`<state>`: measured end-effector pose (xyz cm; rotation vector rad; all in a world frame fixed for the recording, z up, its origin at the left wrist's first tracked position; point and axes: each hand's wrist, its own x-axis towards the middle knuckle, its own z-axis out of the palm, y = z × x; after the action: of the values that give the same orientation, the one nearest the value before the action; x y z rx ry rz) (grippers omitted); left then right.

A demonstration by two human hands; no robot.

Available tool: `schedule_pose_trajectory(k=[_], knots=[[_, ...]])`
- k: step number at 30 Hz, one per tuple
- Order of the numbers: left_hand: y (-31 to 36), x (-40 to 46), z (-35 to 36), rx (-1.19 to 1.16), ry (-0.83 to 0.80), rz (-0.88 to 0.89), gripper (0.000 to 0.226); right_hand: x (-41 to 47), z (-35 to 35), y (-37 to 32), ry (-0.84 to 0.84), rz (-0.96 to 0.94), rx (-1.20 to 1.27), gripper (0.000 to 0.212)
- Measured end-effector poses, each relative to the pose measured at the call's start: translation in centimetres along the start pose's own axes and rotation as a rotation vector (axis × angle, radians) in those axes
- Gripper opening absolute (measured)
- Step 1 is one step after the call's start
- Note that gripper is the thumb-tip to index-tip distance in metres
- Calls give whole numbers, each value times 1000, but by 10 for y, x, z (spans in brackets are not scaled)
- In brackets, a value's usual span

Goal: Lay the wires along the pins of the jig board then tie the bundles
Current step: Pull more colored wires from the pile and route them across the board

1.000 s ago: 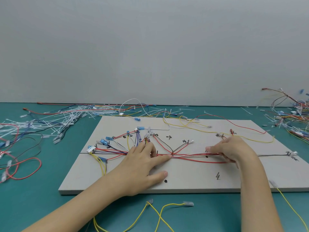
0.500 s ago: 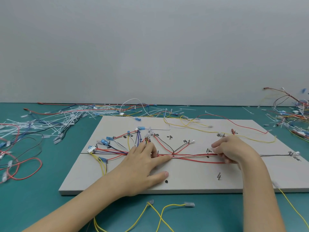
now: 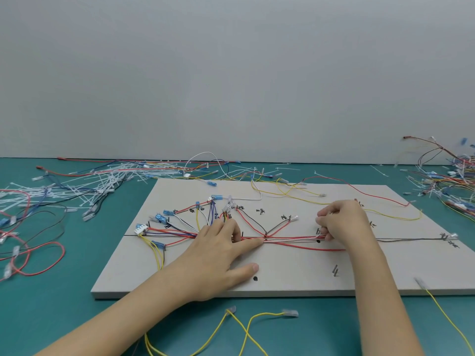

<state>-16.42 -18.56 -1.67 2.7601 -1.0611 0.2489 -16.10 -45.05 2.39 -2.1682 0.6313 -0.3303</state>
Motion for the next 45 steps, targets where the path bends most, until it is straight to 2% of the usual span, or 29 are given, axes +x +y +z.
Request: schedule_pose_trajectory(k=[3,7,11,16,21,28,32,45], knots=[[0,0,0,9,0,0,59,-2,4,-5,-25,-25,116,18],[0,0,0,4,0,-1,59,-6,5,-8,-73,-6,107,14],[0,-1,-1,4,-6,9,60,-1,-8,0,-25,65,124,15],[2,-1,-1,17,-23,18,65,1,-7,3,13,135,37,15],[3,-1,-2,30,-33,11,65,-1,-5,-3,24,131,-37,20],[4,-1,-3,5,-42,5,62,-1,-10,1,23,125,25,22],[3,-1,-3,9,-44,4,64,0,-5,1,7,119,-88,22],[4,0,0,17,-39,6,67,1,12,-4,115,41,-175,8]])
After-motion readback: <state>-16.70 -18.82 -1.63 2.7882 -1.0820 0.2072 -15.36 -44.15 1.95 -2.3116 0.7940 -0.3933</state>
